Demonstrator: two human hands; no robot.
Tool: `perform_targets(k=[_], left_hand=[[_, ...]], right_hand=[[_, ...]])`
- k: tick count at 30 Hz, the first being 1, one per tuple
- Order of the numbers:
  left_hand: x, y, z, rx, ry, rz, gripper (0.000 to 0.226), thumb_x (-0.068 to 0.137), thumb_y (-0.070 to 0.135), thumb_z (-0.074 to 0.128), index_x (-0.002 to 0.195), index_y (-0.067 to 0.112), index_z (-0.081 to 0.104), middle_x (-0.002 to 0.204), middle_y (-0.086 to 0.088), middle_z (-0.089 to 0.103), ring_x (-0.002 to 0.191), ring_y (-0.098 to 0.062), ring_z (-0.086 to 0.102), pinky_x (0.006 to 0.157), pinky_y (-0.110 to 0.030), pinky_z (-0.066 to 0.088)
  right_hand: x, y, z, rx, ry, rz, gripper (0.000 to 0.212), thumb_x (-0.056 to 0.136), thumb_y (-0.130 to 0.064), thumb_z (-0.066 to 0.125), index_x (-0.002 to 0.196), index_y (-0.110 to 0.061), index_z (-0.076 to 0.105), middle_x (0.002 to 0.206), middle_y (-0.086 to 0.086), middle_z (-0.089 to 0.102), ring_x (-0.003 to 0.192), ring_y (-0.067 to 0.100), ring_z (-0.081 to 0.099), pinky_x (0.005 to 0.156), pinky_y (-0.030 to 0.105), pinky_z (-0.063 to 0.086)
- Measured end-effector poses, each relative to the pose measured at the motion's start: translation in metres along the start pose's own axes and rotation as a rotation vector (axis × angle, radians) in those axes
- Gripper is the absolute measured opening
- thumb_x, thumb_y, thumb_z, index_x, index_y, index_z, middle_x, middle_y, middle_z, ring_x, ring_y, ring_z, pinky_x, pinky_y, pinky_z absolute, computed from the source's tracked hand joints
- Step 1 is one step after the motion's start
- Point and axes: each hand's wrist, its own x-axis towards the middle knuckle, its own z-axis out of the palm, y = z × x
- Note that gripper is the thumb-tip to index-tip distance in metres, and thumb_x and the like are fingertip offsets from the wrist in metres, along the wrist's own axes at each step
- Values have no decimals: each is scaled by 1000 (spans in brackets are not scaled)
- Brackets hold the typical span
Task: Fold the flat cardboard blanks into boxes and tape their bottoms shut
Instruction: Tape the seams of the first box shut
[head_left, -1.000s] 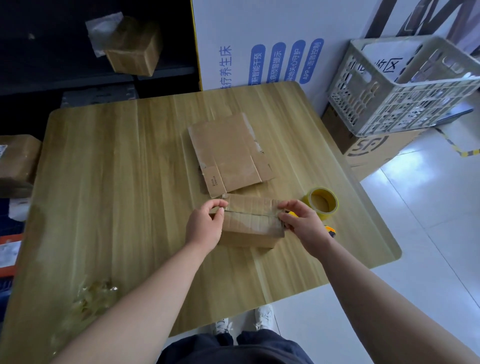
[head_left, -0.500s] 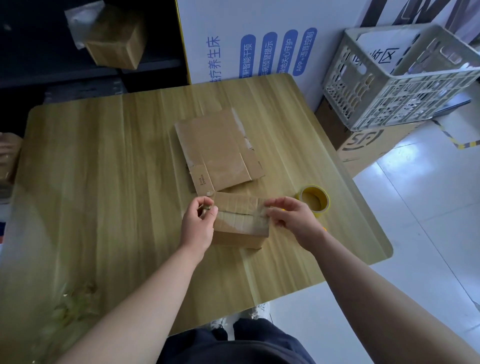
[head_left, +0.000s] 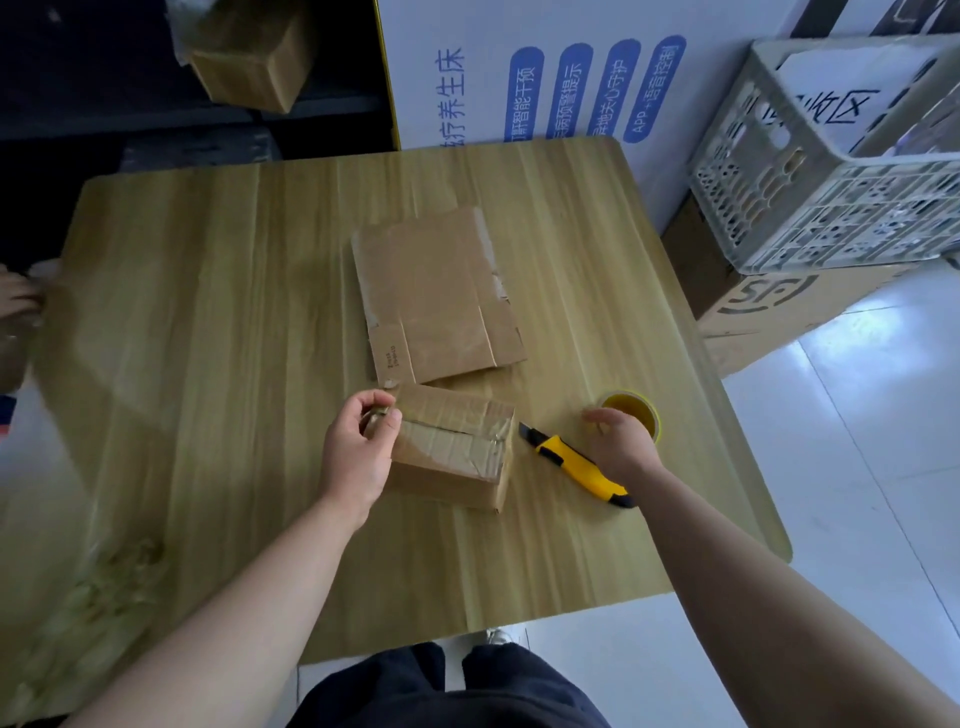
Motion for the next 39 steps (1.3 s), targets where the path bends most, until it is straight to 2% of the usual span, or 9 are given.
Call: perform_targets(k=[5, 10, 13, 16, 19, 24, 31, 35, 39], left_hand=[[-4, -3, 3, 7, 23, 38, 11, 93, 10, 58, 104, 12, 60, 84, 4, 56, 66, 1, 49, 62, -6, 41], [-5, -4, 1, 26, 17, 57, 11, 92, 11, 59, 103, 13, 61, 83, 4, 57, 64, 3, 49, 63, -8, 41], [-4, -5, 0, 43, 4, 53, 10, 92, 13, 59, 102, 15, 61, 89, 6, 61, 73, 2, 53, 70, -11, 43], [-3, -5, -1, 43, -3, 53, 10, 92, 13, 60, 102, 16, 60, 90, 8, 61, 78, -5, 55, 74, -20, 43], [-5, -1, -1, 75, -10, 51, 11, 92, 15, 58, 103, 18, 60, 90, 6, 61, 78, -7, 56, 70, -20, 42], [-4, 0, -1, 78, -11, 57, 10, 92, 14, 58, 101, 18, 60, 95, 4, 63, 85, -13, 58, 76, -25, 45], [-6, -2, -7, 130, -82, 57, 10, 93, 14, 58, 102, 17, 60, 107, 6, 62, 94, -5, 57, 81, -17, 43], [-1, 8, -20, 236, -68, 296, 11, 94, 13, 58, 97, 11, 69, 116, 2, 55, 113, -7, 50, 90, -6, 31], [-3, 26, -27, -15, -224, 94, 27, 99, 31, 49, 90, 20, 71, 94, 3, 71, 93, -15, 66, 88, -30, 53]], right_hand=[[8, 8, 3, -92, -17, -16, 39, 95, -13, 48, 132, -18, 59, 136, 8, 56, 124, 28, 51, 96, 32, 41], [5, -8, -11, -35, 161, -55, 45, 83, -3, 54, 122, -21, 67, 112, 9, 67, 97, 27, 61, 72, 25, 42], [-13, -42, -32, 317, 225, -121, 34, 82, -3, 59, 103, -25, 73, 100, 4, 70, 80, 17, 63, 63, 22, 47], [-49, -79, -48, 657, 129, -287, 35, 83, 4, 60, 88, -30, 67, 88, -7, 70, 73, 7, 64, 60, 16, 49], [-80, -99, -44, 795, 23, -450, 36, 79, 13, 56, 88, -21, 66, 84, -6, 66, 77, 12, 60, 71, 24, 50], [-105, -109, -15, 996, -144, -459, 26, 69, 1, 53, 92, -11, 55, 75, -4, 61, 65, 8, 54, 59, 18, 44], [-110, -107, 9, 781, -147, -397, 28, 77, -20, 48, 95, -9, 65, 78, -3, 61, 71, 7, 53, 64, 22, 42], [-110, -105, 16, 701, -153, -388, 33, 77, -24, 47, 98, -9, 67, 83, 2, 62, 76, 12, 54, 70, 27, 44], [-114, -102, 21, 687, -115, -374, 34, 77, -25, 46, 102, -16, 68, 89, 0, 66, 82, 11, 58, 74, 27, 47]])
